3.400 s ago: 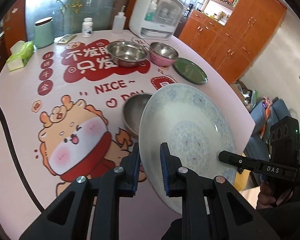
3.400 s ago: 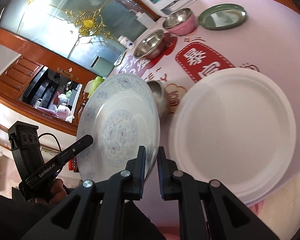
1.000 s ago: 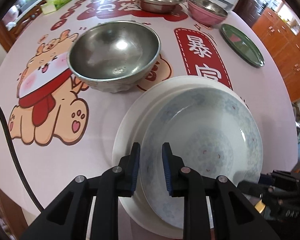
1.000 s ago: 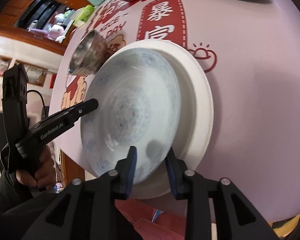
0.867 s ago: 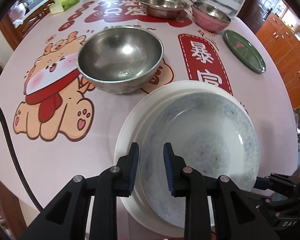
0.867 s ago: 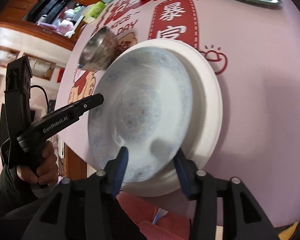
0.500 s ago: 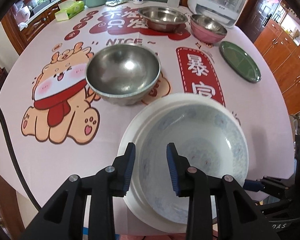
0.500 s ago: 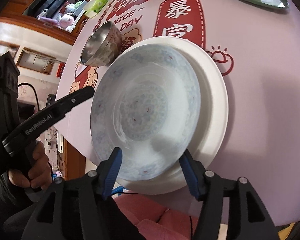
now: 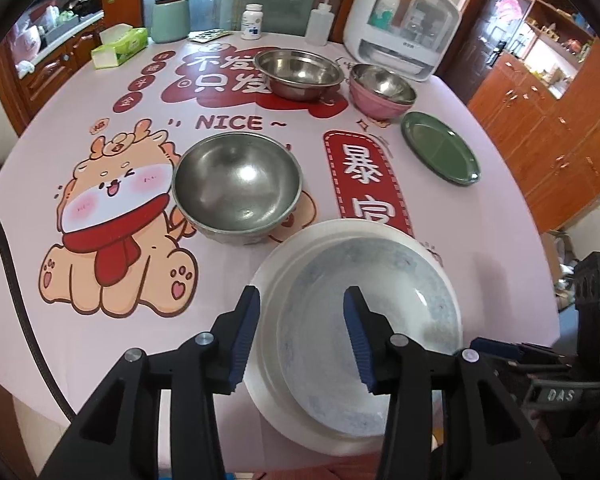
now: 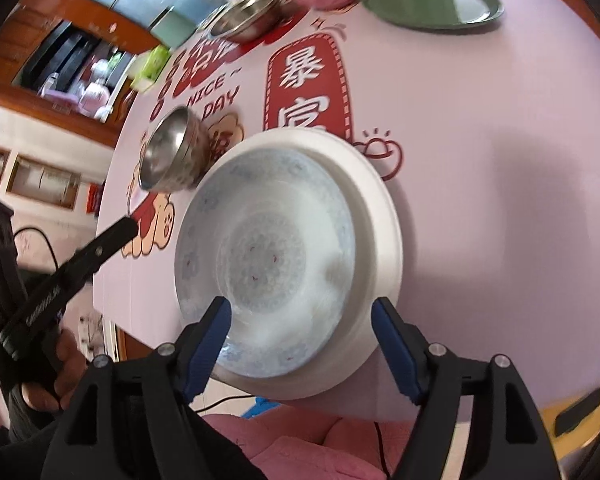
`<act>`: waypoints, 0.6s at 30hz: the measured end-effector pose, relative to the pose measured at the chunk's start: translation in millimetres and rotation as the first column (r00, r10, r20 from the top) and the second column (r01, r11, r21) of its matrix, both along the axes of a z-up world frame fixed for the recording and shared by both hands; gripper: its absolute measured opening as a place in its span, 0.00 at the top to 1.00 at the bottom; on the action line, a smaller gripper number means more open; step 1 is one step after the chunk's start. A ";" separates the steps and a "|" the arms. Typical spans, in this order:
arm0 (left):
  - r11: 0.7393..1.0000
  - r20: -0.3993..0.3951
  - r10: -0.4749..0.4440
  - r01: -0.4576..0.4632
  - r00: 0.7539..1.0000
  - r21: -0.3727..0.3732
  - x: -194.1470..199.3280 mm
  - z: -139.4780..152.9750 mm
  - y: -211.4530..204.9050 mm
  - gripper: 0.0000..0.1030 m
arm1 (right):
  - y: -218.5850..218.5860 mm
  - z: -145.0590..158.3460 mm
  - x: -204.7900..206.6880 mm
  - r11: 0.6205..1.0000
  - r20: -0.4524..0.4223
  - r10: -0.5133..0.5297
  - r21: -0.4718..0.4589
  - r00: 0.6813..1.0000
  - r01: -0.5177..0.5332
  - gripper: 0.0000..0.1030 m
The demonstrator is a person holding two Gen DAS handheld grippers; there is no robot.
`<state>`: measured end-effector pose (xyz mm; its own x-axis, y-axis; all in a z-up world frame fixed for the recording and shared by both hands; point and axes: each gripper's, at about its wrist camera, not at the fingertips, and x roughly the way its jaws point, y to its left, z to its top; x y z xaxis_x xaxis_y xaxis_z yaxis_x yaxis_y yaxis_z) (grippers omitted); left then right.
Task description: Organize plates and bowls
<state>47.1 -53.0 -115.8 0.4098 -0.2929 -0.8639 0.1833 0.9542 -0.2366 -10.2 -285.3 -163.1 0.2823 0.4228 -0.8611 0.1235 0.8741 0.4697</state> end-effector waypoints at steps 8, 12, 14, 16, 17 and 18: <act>0.995 0.036 -0.093 0.094 0.995 -0.024 -11.9 13.5 11.1 0.59 | 4.8 13.6 -47.9 0.981 0.150 -0.178 -0.050 0.973 0.187 0.29; 0.991 0.002 -0.131 0.131 0.991 -0.008 -14.6 16.1 11.5 0.59 | 8.9 18.3 -70.5 0.964 0.204 -0.242 -0.062 0.949 0.259 0.29; 0.987 -0.004 -0.158 0.158 0.987 -0.014 -17.1 19.4 10.0 0.59 | 10.7 22.8 -80.3 0.954 0.237 -0.264 -0.079 0.935 0.289 0.29; 0.984 -0.009 -0.179 0.179 0.984 -0.008 -19.5 22.1 6.9 0.59 | 12.7 27.7 -89.2 0.944 0.265 -0.279 -0.101 0.923 0.314 0.29; 0.982 -0.014 -0.191 0.191 0.982 -0.003 -20.7 23.7 3.9 0.59 | 12.5 30.2 -93.3 0.940 0.280 -0.283 -0.106 0.917 0.323 0.29; 0.980 -0.016 -0.197 0.197 0.980 0.000 -21.4 24.5 2.2 0.59 | 12.2 32.9 -96.4 0.936 0.295 -0.289 -0.114 0.911 0.334 0.29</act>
<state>25.7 -50.8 -91.3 0.3309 -0.3652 -0.8701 0.3638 0.9002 -0.2395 -106.6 -273.1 -130.1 0.6074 0.1399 -0.7820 0.2905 0.8770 0.3826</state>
